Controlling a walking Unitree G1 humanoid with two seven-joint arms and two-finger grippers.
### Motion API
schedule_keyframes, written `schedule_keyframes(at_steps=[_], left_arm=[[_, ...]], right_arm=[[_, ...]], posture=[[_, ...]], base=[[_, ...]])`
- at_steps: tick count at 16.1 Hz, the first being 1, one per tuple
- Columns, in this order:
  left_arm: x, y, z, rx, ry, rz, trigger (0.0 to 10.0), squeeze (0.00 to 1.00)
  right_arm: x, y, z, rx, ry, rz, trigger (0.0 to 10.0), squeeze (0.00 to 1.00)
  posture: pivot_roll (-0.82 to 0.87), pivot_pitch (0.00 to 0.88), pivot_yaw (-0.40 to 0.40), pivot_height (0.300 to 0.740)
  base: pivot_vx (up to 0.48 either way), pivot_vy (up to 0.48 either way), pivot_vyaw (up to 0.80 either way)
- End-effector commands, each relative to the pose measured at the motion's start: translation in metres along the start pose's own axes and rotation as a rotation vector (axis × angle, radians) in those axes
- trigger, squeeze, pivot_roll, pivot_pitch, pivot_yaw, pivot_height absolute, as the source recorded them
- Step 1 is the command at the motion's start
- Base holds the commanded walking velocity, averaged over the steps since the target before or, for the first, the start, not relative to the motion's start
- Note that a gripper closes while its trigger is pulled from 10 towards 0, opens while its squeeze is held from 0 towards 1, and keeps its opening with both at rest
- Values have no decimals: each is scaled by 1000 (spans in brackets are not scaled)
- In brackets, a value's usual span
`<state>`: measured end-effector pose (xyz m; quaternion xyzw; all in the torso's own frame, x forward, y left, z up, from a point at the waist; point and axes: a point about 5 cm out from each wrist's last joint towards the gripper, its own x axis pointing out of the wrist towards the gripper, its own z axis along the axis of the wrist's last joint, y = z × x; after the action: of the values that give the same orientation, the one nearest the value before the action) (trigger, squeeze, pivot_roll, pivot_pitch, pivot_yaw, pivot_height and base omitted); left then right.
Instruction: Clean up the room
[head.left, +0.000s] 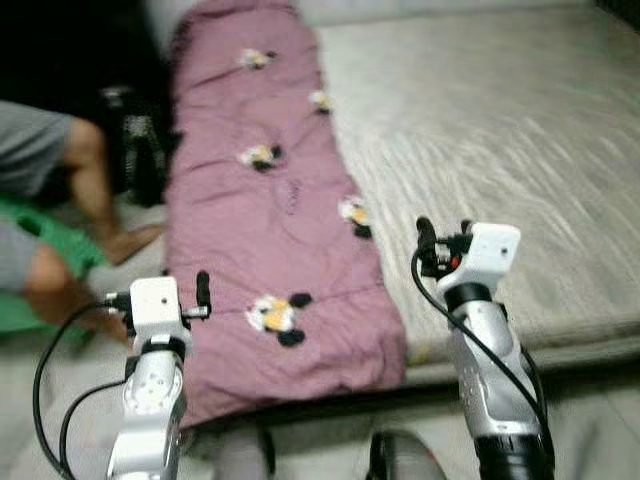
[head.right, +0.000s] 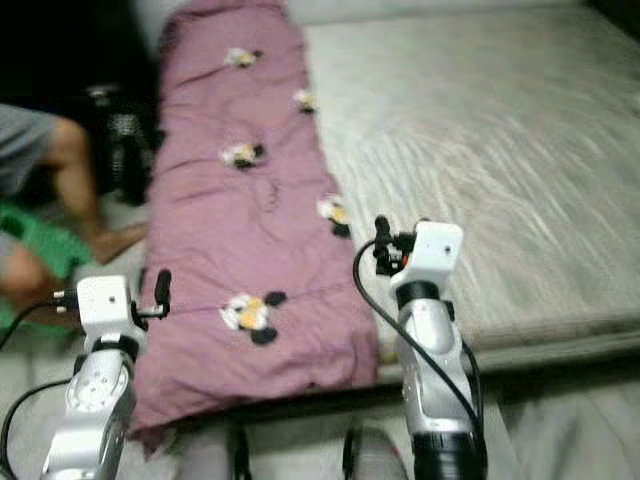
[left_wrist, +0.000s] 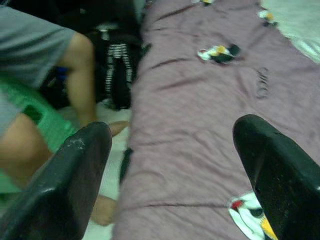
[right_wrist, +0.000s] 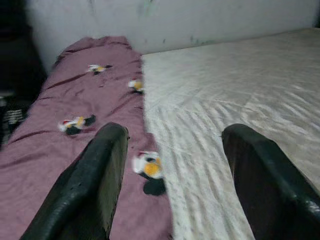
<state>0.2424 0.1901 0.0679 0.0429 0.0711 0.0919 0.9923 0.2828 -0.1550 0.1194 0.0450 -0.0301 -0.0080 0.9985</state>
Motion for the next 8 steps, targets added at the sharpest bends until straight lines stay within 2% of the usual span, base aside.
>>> schedule_keyframes(at_steps=[1,8], left_arm=[[-1,5,-2,16,5,17,10000,0],[3,4,2,27,-7,12,10000,0]], right_arm=[[-3,1,-2,0,6,15,10000,0],[3,-8,-2,-10,19,-47,10000,0]], posture=[[-26,5,48,732],[-16,11,34,740]], base=[[0,0,0],[0,0,0]])
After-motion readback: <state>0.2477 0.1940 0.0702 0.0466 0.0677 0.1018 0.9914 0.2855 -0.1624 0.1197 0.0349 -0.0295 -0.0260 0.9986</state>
